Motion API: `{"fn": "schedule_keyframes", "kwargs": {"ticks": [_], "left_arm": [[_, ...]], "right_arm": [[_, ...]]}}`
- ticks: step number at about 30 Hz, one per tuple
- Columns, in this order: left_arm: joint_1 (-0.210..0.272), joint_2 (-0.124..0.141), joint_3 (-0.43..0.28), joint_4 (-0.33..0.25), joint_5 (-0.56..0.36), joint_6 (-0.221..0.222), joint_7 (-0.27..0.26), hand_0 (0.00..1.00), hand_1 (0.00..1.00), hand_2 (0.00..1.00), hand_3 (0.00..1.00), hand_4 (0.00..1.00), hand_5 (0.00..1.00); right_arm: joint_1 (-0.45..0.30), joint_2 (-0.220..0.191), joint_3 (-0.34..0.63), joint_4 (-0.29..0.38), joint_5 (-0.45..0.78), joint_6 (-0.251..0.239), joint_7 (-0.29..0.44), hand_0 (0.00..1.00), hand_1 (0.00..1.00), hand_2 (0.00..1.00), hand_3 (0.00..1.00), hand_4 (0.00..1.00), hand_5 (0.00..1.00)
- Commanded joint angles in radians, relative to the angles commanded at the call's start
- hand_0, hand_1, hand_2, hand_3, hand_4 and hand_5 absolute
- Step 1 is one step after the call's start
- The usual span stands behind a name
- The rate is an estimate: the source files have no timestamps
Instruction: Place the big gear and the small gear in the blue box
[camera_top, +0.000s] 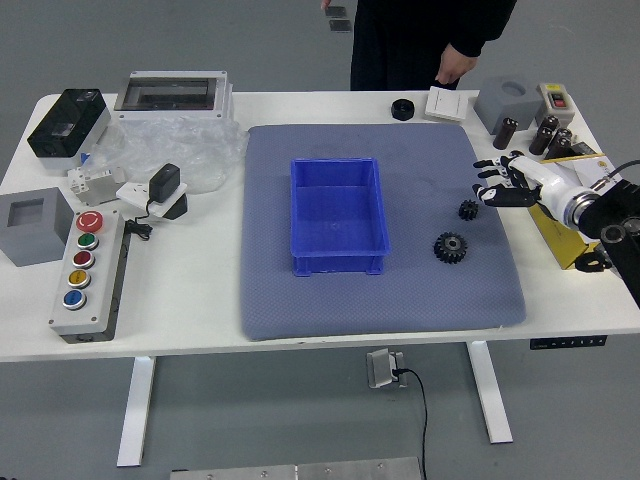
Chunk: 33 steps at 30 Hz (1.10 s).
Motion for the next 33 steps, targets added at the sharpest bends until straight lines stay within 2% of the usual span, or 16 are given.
{"fn": "schedule_keyframes", "kwargs": {"ticks": [12,23,33], "left_arm": [[-0.002,0.000,-0.003,0.000,-0.001,0.000,0.000,0.792,0.770,0.770,0.693,0.563,0.258],[-0.005,-0.001,-0.002,0.000,-0.001,0.000,0.000,0.792,0.770,0.770,0.693,0.564,0.257],[-0.006,-0.002,-0.001,0.000,-0.001,0.000,-0.001,0.792,0.770,0.770,0.693,0.564,0.258]], "right_arm": [[0.014,0.005,-0.026,-0.015,-0.050,-0.047,-0.005,0.725,0.704,0.817,0.830,0.550,0.181],[0.063,0.016,-0.098,-0.029,-0.263,-0.100,-0.038,0.718,0.702,0.811,0.811,0.547,0.176],[0.088,0.037,-0.158,-0.025,-0.469,-0.102,-0.059,0.715,0.702,0.810,0.805,0.545,0.168]]}}
